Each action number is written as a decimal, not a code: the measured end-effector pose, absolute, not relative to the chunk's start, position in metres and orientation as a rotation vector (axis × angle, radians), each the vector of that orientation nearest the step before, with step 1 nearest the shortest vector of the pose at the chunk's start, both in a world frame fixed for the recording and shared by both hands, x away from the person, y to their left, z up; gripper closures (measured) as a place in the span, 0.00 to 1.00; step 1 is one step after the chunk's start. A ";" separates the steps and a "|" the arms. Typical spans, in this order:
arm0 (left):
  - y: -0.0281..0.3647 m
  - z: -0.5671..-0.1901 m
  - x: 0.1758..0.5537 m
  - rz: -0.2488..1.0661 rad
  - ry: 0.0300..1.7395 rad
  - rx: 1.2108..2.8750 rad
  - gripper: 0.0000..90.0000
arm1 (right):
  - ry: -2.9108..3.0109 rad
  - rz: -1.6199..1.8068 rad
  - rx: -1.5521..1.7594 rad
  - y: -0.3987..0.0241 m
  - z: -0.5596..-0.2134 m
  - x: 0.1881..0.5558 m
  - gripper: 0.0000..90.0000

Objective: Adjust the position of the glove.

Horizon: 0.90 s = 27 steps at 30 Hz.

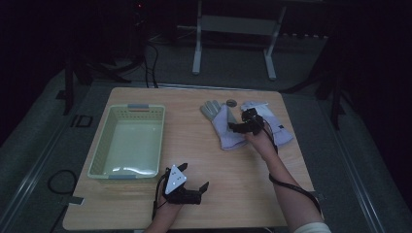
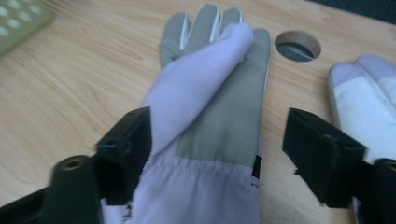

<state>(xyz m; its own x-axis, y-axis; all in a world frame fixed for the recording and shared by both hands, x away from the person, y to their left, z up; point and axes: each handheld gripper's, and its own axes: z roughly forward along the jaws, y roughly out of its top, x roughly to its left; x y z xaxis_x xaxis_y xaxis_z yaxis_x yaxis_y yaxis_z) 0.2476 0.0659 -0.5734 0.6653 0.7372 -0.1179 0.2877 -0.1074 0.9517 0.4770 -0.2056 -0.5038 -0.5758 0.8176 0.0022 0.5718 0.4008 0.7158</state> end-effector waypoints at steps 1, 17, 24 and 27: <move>0.066 -0.573 0.248 0.468 0.840 1.687 0.00 | 2.313 0.977 1.202 -0.206 -0.504 0.477 0.31; 0.066 -0.573 0.247 0.468 0.833 1.689 0.00 | 2.364 0.831 1.253 -0.196 -0.539 0.497 0.45; 0.065 -0.573 0.247 0.472 0.831 1.693 0.00 | 2.378 0.799 1.219 -0.192 -0.541 0.496 0.65; 0.065 -0.573 0.247 0.471 0.833 1.693 0.00 | 2.395 0.781 1.178 -0.185 -0.540 0.493 0.82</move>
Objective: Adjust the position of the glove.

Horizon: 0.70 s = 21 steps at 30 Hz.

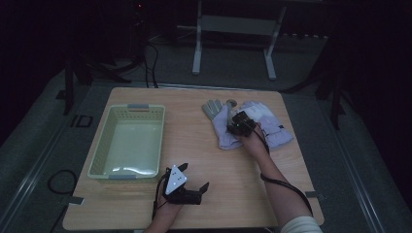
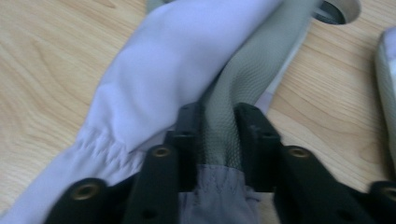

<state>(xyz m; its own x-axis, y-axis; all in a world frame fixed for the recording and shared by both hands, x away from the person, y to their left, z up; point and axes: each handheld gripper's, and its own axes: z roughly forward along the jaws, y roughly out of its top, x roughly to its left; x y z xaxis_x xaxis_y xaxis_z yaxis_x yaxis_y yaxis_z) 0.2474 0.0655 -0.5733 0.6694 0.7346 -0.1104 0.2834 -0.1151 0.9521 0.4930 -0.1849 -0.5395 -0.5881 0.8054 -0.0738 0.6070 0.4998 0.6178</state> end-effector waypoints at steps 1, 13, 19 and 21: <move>0.065 -0.573 0.247 0.471 0.833 1.693 0.00 | 2.395 0.781 1.178 -0.185 -0.540 0.493 0.82; 0.066 -0.573 0.247 0.467 0.835 1.689 0.00 | 2.302 0.924 1.293 -0.172 -0.506 0.468 0.95; 0.066 -0.573 0.247 0.473 0.833 1.692 0.00 | 2.211 1.030 1.314 -0.170 -0.486 0.436 0.96; 0.065 -0.573 0.247 0.473 0.833 1.692 0.00 | 2.201 1.044 1.321 -0.171 -0.484 0.431 0.96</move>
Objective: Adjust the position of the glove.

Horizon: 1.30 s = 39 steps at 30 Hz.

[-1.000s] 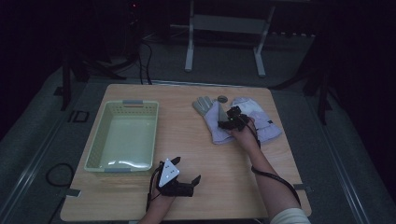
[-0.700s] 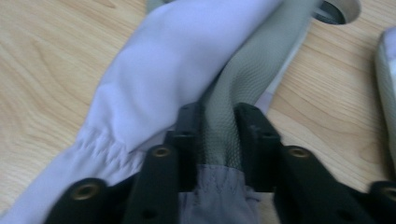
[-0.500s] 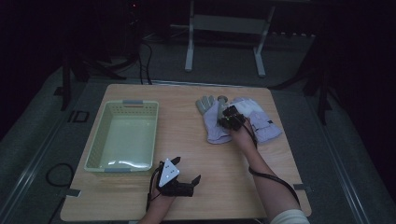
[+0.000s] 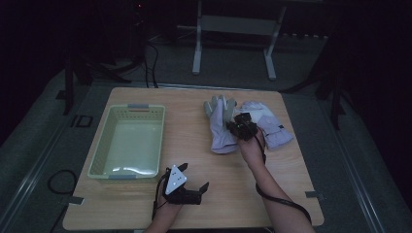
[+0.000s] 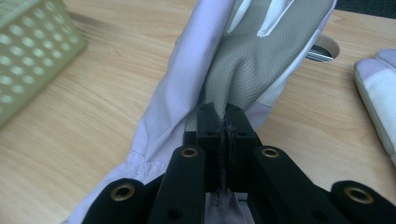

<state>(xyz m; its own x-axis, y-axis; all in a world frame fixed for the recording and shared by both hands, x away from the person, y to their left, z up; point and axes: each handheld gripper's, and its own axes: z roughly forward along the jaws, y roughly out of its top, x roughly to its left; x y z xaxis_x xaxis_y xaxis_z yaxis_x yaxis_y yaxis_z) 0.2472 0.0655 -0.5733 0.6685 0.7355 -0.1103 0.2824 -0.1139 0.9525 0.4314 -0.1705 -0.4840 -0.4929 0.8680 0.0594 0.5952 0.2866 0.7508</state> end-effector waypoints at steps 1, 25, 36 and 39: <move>0.065 -0.573 0.247 0.473 0.834 1.692 0.00 | 2.192 1.057 1.326 -0.171 -0.482 0.426 0.96; 0.064 -0.573 0.247 0.480 0.830 1.699 0.00 | 2.113 1.202 1.432 -0.167 -0.510 0.341 0.96; 0.064 -0.573 0.246 0.486 0.823 1.702 0.00 | 2.163 1.104 1.473 -0.156 -0.543 0.349 0.92; 0.064 -0.573 0.246 0.487 0.823 1.702 0.00 | 2.163 1.092 1.473 -0.158 -0.547 0.349 0.86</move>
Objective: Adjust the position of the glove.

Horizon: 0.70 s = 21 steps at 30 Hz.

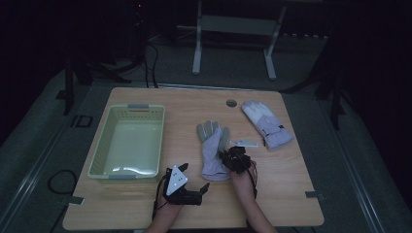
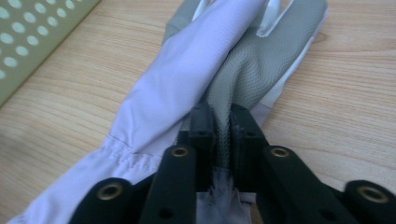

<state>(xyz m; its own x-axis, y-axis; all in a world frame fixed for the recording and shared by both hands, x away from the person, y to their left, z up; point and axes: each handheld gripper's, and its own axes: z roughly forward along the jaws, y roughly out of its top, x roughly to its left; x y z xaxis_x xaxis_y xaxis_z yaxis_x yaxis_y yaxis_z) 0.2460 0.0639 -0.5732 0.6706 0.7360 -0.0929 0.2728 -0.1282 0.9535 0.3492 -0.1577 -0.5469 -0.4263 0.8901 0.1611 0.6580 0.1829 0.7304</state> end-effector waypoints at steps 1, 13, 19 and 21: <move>0.064 -0.573 0.246 0.486 0.823 1.702 0.00 | 2.163 1.088 1.470 -0.158 -0.548 0.349 0.85; 0.065 -0.573 0.246 0.480 0.825 1.701 0.00 | 2.191 1.088 1.341 -0.170 -0.520 0.351 0.41; 0.064 -0.573 0.246 0.480 0.827 1.700 0.00 | 2.142 1.124 1.293 -0.191 -0.500 0.356 0.39; 0.065 -0.573 0.247 0.476 0.829 1.699 0.00 | 2.138 1.164 1.291 -0.199 -0.494 0.359 0.42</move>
<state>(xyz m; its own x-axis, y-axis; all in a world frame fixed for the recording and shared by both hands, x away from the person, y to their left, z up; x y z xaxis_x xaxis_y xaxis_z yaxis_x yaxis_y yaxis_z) 0.2466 0.0648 -0.5731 0.6707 0.7345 -0.1033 0.2806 -0.1223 0.9520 0.3585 -0.1990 -0.4945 -0.5033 0.8595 0.0892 0.5414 0.2331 0.8078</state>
